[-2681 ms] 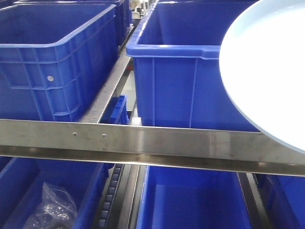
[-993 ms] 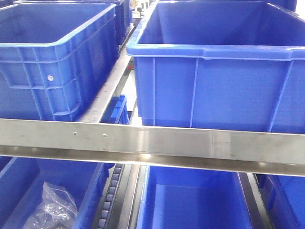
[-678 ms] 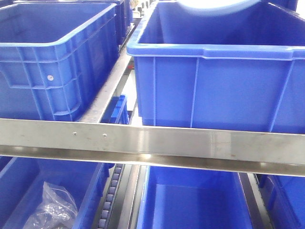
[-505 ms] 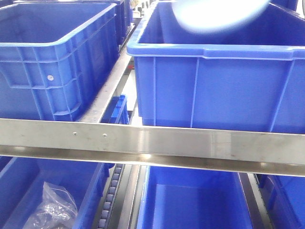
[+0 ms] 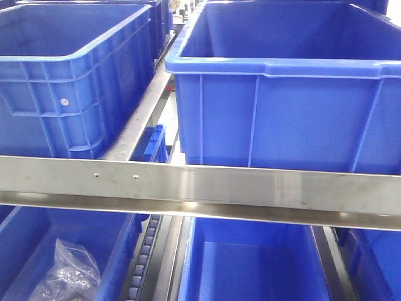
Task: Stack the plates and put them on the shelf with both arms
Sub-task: 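Open the right gripper to release the plates inside the bin, then raise the empty right gripper out of the blue bin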
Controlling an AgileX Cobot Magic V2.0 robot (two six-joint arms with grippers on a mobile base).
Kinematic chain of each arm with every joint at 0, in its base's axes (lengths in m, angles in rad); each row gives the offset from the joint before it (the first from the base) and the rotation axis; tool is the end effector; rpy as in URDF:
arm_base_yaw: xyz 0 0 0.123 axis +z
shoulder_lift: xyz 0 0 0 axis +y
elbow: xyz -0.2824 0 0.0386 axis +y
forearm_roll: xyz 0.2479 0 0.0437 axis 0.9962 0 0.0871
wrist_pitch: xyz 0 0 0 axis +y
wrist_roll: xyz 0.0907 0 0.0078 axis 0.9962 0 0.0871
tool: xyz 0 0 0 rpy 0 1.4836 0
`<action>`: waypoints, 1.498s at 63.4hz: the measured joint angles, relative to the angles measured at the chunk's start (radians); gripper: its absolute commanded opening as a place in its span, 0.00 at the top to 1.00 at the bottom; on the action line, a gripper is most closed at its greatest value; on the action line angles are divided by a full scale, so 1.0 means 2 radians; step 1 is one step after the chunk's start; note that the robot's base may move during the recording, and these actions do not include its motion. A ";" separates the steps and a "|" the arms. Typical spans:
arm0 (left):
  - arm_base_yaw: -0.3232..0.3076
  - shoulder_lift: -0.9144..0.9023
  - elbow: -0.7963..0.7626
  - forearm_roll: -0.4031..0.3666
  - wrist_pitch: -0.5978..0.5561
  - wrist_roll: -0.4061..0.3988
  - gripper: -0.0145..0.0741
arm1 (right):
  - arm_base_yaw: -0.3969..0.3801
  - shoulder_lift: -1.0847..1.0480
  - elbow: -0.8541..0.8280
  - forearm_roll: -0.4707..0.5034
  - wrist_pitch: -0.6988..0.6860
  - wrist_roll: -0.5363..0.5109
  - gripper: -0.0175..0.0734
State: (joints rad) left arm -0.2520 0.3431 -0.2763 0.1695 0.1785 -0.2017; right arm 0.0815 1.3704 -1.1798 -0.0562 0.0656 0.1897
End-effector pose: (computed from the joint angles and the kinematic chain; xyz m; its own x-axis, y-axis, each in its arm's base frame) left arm 0.0851 -0.0191 0.2672 -0.1577 0.0046 -0.9875 0.2152 0.9761 -0.0298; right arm 0.3220 0.0260 0.3879 -0.1764 0.1193 -0.9771 -0.0548 0.9899 0.1307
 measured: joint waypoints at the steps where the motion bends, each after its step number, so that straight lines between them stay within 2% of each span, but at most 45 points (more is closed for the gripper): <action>1: 0.000 0.000 0.000 0.000 0.000 0.000 0.74 | 0.000 -0.007 0.005 0.000 0.000 0.000 0.41; 13: 0.000 0.000 0.000 0.000 0.000 0.000 0.74 | 0.000 -0.134 0.106 0.000 -0.015 0.000 0.59; 21: 0.000 0.000 0.000 0.000 0.000 0.000 0.74 | 0.000 -0.229 0.185 0.000 -0.036 0.000 0.76; 35: 0.000 0.000 0.000 0.000 0.000 0.000 0.74 | -0.001 -0.372 0.315 0.000 -0.047 0.000 0.75; 43: 0.000 0.000 0.000 0.000 0.000 0.000 0.74 | -0.004 -0.416 0.351 0.000 -0.047 0.000 0.75; 95: 0.000 0.000 0.000 0.000 0.000 0.000 0.74 | -0.007 -0.455 0.359 0.000 -0.058 0.000 0.75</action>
State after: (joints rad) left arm -0.2520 0.3431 -0.2763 0.1695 0.1778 -0.2017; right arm 0.0677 0.4602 -0.4618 -0.0562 -0.0498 0.1897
